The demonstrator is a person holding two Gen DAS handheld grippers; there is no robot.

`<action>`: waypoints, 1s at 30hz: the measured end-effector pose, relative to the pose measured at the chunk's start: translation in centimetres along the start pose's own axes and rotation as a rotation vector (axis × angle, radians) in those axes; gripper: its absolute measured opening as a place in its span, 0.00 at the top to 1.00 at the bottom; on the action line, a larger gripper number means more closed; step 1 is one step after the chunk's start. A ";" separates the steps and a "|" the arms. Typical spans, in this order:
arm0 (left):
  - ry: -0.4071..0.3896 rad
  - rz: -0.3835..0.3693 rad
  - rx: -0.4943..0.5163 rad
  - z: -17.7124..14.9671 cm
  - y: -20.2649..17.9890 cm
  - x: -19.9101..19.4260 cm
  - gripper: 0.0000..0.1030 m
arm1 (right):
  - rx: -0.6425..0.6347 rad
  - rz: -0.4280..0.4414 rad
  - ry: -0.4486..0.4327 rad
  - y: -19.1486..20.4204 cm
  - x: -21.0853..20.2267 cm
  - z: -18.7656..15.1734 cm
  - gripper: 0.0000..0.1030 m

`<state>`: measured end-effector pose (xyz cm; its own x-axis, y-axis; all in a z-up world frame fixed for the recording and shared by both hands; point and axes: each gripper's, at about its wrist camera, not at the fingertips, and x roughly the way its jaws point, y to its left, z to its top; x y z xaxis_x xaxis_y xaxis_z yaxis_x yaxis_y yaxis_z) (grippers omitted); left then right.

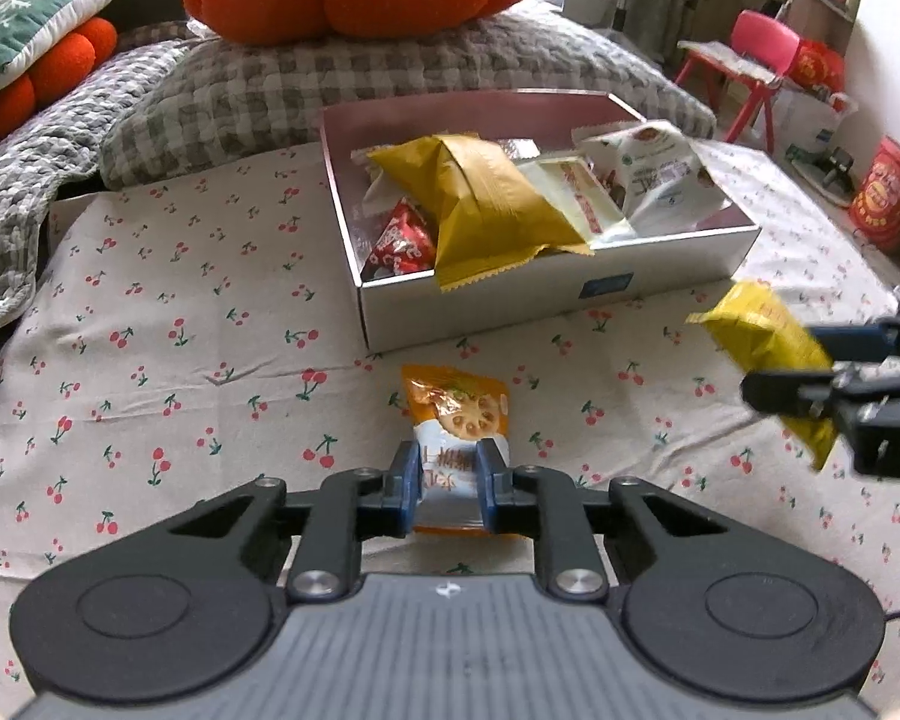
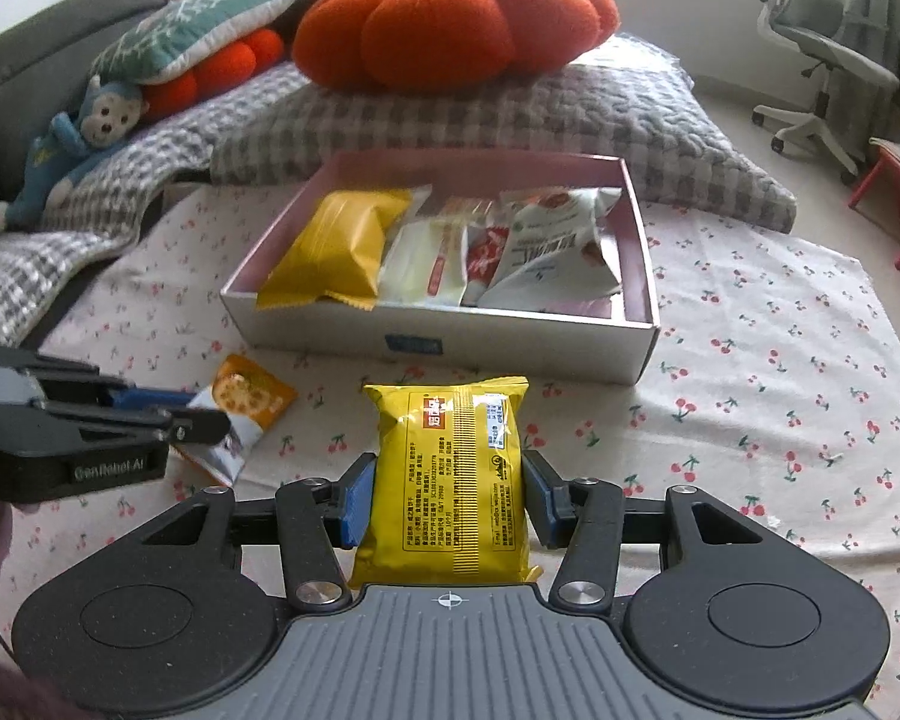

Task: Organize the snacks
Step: 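Lift and carry the lotus-root packet and yellow biscuit packet over the box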

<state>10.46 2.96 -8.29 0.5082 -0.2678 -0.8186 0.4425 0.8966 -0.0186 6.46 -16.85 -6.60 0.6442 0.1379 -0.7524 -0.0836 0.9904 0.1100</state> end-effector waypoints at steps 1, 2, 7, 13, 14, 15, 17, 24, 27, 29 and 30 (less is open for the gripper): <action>0.008 0.003 0.008 0.0 0.0 0.1 0.80 | 0.002 -0.002 -0.003 -0.1 0.0 0.1 0.52; 0.013 0.004 0.012 -0.1 0.0 0.2 0.77 | 0.005 -0.004 -0.003 -0.2 -0.1 0.2 0.52; 0.023 0.003 -0.007 -0.2 0.3 0.5 0.42 | 0.023 -0.012 0.010 -0.7 0.2 0.2 0.52; 0.056 0.030 0.020 -0.2 -0.8 1.8 0.40 | 0.013 -0.006 0.029 -0.2 0.5 0.0 0.52; 0.050 0.042 0.030 -0.2 -1.0 1.8 0.39 | 0.011 -0.003 0.031 -0.1 0.5 -0.1 0.52; 0.049 0.043 0.033 -0.1 -1.1 1.9 0.44 | 0.008 0.000 0.033 0.0 0.5 -0.1 0.52; 0.049 0.031 0.022 0.0 -1.1 1.8 0.55 | 0.000 0.006 0.033 0.0 0.4 -0.2 0.52; 0.028 0.048 0.010 0.2 -1.5 1.4 0.68 | 0.007 0.006 0.033 -0.2 0.2 0.0 0.52; 0.000 0.041 0.006 0.5 -1.7 0.6 0.83 | 0.013 0.011 0.019 -0.4 -0.2 0.2 0.52; -0.010 0.026 0.002 0.7 -1.7 0.1 0.86 | 0.018 0.013 0.010 -0.5 -0.5 0.4 0.52; -0.010 0.024 0.002 0.7 -1.8 0.1 0.87 | 0.022 0.014 0.006 -0.5 -0.6 0.5 0.52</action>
<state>10.24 1.05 -7.88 0.5258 -0.2501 -0.8130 0.4322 0.9018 0.0021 6.50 -17.48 -5.86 0.6386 0.1522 -0.7543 -0.0761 0.9879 0.1349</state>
